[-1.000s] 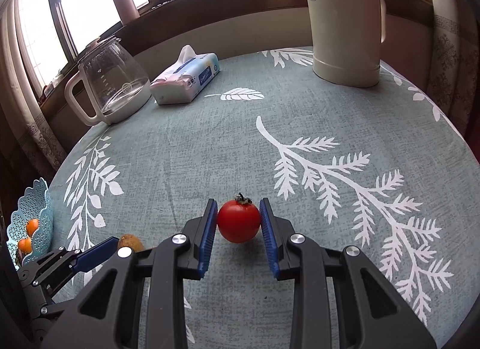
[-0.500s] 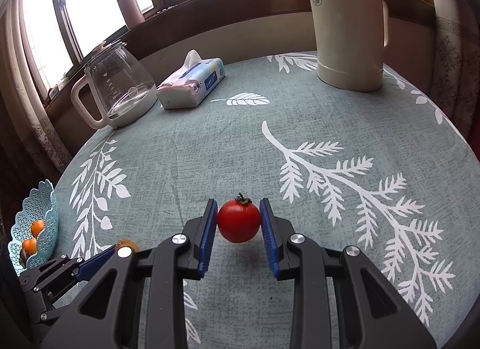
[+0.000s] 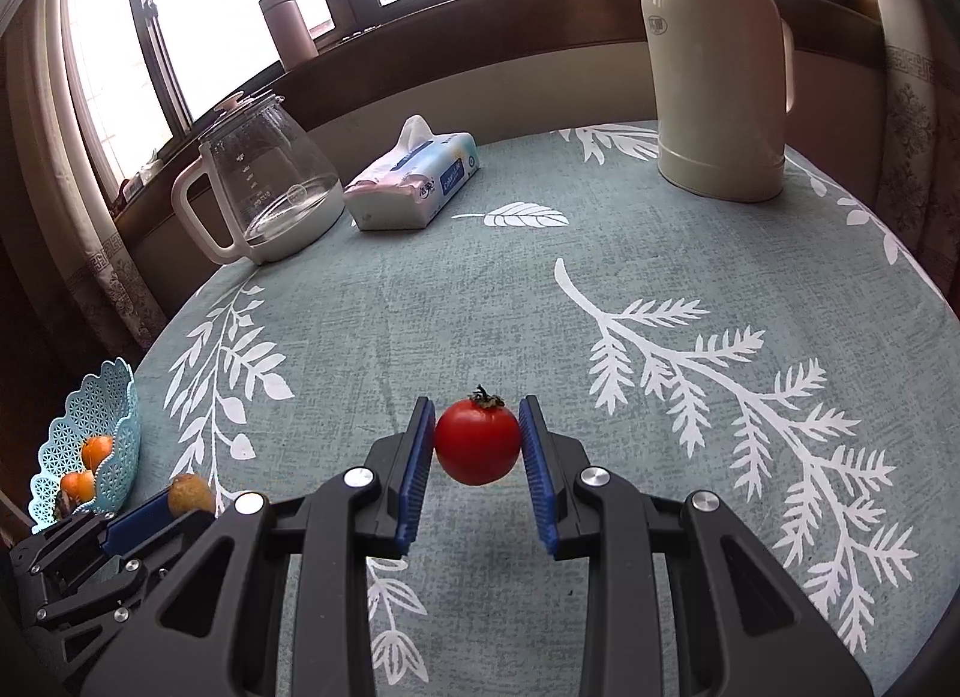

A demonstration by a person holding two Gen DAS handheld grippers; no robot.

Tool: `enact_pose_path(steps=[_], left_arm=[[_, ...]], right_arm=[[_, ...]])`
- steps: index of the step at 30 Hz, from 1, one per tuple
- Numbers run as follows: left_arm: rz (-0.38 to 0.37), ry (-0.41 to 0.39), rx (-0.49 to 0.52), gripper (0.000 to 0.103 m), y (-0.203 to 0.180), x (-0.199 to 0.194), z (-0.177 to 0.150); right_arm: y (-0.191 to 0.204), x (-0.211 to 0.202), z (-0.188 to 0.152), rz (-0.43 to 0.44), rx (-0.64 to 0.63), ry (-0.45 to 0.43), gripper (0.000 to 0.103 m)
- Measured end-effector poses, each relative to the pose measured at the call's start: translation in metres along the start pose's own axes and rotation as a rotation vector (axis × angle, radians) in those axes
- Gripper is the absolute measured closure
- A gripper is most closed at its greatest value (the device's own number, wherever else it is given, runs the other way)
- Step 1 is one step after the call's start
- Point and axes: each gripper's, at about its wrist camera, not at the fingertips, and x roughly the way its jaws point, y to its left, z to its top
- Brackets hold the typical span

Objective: Organize fruits
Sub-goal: 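Carry the brown fruit into the blue basket and open the left tool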

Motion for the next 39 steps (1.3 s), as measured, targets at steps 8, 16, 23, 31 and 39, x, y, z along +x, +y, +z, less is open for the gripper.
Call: enact_pose_path(steps=[8,16,23,31,39], left_arm=[[0.039,-0.028,-0.03,0.075,0.014,-0.02,-0.003],[0.074,-0.046,-0.063,0.075,0.027,-0.033,-0.007],[0.1,-0.063,-0.091,0.075,0.038,-0.046,-0.01],[0.138,-0.083,-0.113,0.075,0.052,-0.06,-0.013],[0.183,-0.096,-0.146,0.075,0.07,-0.072,-0.016]], right_arm=[[0.003,-0.001,-0.002,-0.001,-0.011,-0.006,0.074],[0.003,-0.002,-0.002,0.002,-0.013,-0.009,0.074],[0.006,-0.003,-0.003,0.007,-0.024,-0.009,0.074],[0.008,-0.004,-0.004,0.01,-0.031,-0.012,0.074],[0.009,-0.004,-0.005,0.012,-0.038,-0.014,0.074]])
